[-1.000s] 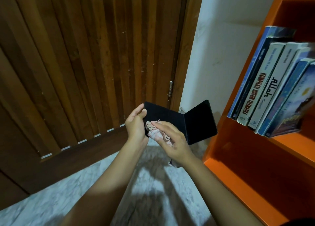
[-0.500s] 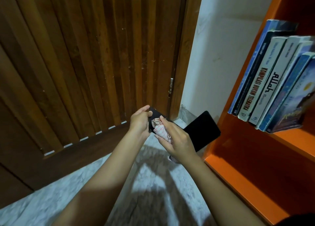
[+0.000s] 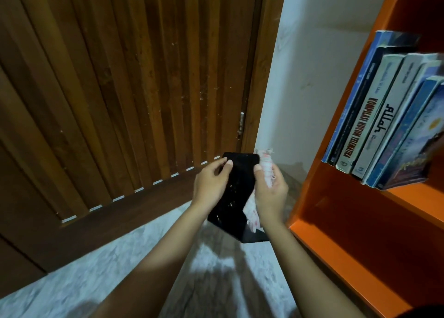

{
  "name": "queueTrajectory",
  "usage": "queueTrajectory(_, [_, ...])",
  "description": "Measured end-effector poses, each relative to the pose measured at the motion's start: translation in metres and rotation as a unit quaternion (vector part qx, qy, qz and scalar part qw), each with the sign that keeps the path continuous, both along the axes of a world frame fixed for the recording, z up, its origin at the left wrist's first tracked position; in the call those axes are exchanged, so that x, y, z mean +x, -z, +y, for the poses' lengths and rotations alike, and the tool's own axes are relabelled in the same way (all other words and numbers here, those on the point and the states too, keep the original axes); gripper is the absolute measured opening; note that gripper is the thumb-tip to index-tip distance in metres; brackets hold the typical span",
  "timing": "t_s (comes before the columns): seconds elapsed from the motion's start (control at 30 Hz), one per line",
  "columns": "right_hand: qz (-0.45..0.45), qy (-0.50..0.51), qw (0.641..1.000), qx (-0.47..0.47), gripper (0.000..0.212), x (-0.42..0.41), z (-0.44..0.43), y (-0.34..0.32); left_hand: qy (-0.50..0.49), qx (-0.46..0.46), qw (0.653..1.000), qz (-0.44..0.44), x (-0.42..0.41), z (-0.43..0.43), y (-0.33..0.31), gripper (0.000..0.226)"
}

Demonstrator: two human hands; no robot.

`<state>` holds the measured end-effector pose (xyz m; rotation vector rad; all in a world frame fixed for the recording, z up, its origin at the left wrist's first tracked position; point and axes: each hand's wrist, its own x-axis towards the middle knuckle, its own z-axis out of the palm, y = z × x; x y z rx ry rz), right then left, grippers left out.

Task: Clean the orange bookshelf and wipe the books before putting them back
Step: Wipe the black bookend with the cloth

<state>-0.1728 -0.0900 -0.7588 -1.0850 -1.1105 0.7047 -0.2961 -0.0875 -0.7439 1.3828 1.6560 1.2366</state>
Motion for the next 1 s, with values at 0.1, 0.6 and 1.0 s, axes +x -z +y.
queueTrajectory(0.1, [0.070,0.002,0.997,-0.045,0.016,0.007,0.006,-0.001,0.027,0.061,0.997,0.037,0.002,-0.002,0.011,0.050])
queueTrajectory(0.6, [0.014,-0.017,0.992,-0.120,0.040,0.030,0.027,-0.003,0.065,0.101,0.949,-0.293,-0.016,-0.007,0.015,0.039])
queueTrajectory(1.0, [-0.210,0.016,0.966,0.151,0.037,-0.017,0.017,-0.037,0.103,0.161,0.934,-0.300,0.017,-0.010,0.008,0.040])
